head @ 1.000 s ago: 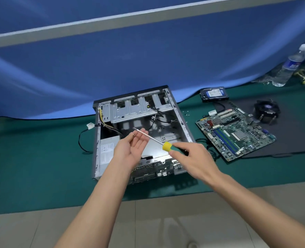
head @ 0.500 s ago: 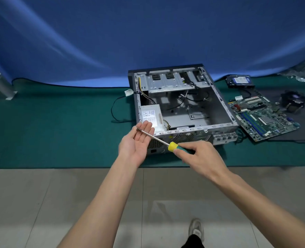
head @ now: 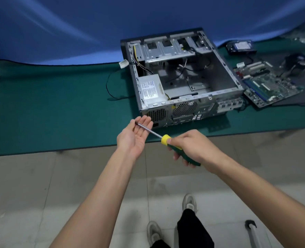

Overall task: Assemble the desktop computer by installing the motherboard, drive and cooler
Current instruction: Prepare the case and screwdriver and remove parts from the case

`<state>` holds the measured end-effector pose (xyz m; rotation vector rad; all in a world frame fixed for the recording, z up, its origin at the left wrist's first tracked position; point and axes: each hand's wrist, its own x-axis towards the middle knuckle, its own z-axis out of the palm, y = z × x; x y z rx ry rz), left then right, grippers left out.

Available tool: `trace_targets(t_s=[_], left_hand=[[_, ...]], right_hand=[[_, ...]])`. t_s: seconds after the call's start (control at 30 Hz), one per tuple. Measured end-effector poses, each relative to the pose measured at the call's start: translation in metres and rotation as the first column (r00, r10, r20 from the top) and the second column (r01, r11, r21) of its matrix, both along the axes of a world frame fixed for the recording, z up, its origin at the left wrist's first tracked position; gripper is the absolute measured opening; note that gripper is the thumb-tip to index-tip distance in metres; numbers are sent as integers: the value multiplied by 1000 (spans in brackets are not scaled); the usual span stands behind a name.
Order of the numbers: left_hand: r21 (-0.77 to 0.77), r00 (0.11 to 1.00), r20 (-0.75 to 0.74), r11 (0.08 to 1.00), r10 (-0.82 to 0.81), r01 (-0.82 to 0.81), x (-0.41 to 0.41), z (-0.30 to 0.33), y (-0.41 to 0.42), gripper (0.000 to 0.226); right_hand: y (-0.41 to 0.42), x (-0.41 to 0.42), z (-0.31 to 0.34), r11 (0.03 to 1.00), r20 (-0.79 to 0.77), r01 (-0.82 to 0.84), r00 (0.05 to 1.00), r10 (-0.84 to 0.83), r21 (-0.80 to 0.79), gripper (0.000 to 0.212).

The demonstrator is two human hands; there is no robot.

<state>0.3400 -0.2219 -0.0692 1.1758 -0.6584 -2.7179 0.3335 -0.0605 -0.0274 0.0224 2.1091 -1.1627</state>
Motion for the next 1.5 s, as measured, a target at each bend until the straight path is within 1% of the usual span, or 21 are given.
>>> trace_targets(t_s=[0.07, 0.13, 0.23, 0.33, 0.43, 0.5, 0.63, 0.77, 1.0, 1.17, 1.5], left_hand=[[21, 1000, 18, 1000, -17, 16, -5, -4, 2, 29], [41, 999, 33, 999, -29, 27, -10, -7, 4, 29], [63, 998, 32, 997, -55, 53, -19, -8, 10, 29], [54, 997, 27, 996, -72, 70, -28, -10, 18, 23], [32, 994, 48, 995, -95, 94, -32, -16, 22, 17], [14, 993, 62, 995, -99, 98, -33, -19, 21, 16], [2, 994, 63, 996, -89, 89, -34, -22, 17, 21], [-4, 993, 63, 995, -96, 96, -35, -22, 18, 19], [-40, 994, 78, 996, -72, 75, -38, -22, 16, 15], [-84, 993, 101, 994, -64, 72, -40, -23, 12, 11], [-104, 990, 114, 990, -86, 98, -42, -21, 11, 11]], right_hand=[[0, 3, -6, 1000, 19, 21, 1000, -21, 1, 36], [1, 8, -13, 998, 17, 57, 998, -57, -8, 32], [0, 17, -25, 992, -47, 123, 991, -124, -27, 26], [-7, 30, -41, 979, -110, 201, 973, -204, -43, 21], [-18, 41, -56, 961, -94, 265, 958, -272, -83, 18], [-23, 44, -62, 952, -84, 289, 951, -297, -100, 16], [-27, 49, -69, 944, -108, 310, 941, -322, -116, 13], [-29, 50, -69, 934, -117, 331, 931, -346, -133, 10], [-33, 49, -68, 947, -150, 297, 938, -313, -120, 12], [-39, 47, -67, 945, -133, 299, 940, -316, -133, 14], [-42, 47, -64, 937, -104, 323, 936, -337, -133, 15]])
